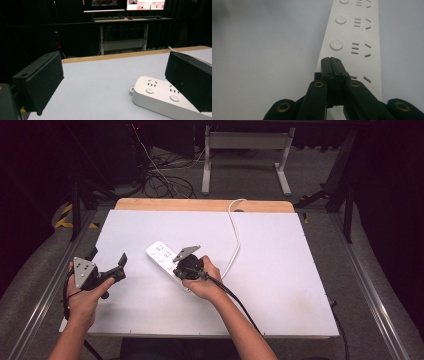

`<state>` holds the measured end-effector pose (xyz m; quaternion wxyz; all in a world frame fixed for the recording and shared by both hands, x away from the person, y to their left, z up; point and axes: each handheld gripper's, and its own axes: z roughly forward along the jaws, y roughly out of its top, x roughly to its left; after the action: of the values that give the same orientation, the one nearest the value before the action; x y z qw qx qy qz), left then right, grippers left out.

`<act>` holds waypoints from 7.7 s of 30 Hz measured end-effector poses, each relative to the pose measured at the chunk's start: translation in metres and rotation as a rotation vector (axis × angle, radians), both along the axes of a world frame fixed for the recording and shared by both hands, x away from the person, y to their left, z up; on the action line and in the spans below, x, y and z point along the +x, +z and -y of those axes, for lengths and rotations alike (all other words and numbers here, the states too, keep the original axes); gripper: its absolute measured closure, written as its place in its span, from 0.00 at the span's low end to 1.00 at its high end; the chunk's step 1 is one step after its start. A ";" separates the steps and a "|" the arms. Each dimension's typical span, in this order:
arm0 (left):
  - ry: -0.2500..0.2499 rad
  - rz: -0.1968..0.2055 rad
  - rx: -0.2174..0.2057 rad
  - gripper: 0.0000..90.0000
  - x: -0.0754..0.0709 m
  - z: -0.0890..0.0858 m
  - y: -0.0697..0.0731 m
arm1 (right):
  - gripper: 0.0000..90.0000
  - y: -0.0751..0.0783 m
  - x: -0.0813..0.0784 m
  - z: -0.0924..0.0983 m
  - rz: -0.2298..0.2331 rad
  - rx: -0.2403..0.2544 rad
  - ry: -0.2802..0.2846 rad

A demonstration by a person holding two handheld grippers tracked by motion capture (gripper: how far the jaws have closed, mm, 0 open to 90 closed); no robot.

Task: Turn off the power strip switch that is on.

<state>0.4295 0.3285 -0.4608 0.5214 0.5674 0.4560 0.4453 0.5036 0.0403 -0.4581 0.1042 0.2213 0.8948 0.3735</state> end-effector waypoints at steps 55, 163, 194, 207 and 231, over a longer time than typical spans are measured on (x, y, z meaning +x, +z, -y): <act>-0.006 -0.005 0.006 0.03 0.001 0.002 -0.001 | 1.00 0.005 -0.001 -0.009 -0.019 -0.065 -0.009; 0.007 -0.005 -0.019 0.03 0.003 -0.004 0.000 | 0.67 0.036 -0.043 0.276 0.419 0.688 -0.317; -0.002 0.017 -0.022 0.03 -0.012 -0.005 0.003 | 0.00 0.039 -0.045 0.273 0.499 0.651 -0.389; 0.007 0.011 -0.019 0.03 -0.008 -0.006 0.002 | 0.01 0.035 -0.040 0.276 0.485 0.646 -0.409; 0.021 0.002 -0.015 0.03 -0.002 -0.008 0.001 | 0.01 0.032 -0.035 0.274 0.474 0.625 -0.406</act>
<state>0.4271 0.3370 -0.4602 0.5214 0.5581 0.4646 0.4481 0.4682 -0.2338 -0.4261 0.3057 0.3217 0.6288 0.6385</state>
